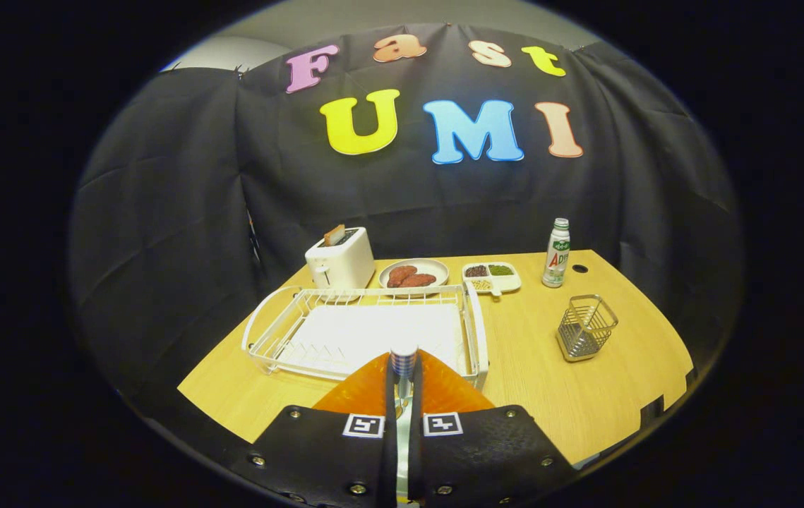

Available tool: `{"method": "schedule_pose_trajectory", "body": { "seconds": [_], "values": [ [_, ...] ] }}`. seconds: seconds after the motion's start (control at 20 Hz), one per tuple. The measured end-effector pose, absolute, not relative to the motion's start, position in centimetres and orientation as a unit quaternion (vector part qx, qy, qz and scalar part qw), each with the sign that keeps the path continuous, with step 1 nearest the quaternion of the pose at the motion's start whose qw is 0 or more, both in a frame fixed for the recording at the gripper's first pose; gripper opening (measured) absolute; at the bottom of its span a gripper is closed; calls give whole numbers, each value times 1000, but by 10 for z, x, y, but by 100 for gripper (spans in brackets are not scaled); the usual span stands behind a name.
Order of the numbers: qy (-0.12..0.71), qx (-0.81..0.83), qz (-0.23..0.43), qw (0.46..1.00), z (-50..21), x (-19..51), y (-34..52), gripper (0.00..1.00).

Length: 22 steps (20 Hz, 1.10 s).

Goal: Take the plate from the dish rack, then take the spoon from the basket and place it into the plate.

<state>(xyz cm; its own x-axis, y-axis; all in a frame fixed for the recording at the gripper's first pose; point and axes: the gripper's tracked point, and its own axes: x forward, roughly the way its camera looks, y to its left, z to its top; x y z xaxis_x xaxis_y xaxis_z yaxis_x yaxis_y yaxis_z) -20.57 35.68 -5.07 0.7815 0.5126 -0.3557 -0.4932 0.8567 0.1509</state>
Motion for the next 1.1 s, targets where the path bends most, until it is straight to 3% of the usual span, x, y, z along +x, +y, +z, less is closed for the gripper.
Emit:
{"method": "schedule_pose_trajectory", "body": {
  "seconds": [0.45, 0.65, 1.1],
  "values": [
    [231, 38, 282, 931, -99, -216, 350, 8],
    [217, 57, 262, 939, -88, -206, 341, 17],
    [198, 67, 236, 949, -69, -186, 328, 17]
  ]
}}
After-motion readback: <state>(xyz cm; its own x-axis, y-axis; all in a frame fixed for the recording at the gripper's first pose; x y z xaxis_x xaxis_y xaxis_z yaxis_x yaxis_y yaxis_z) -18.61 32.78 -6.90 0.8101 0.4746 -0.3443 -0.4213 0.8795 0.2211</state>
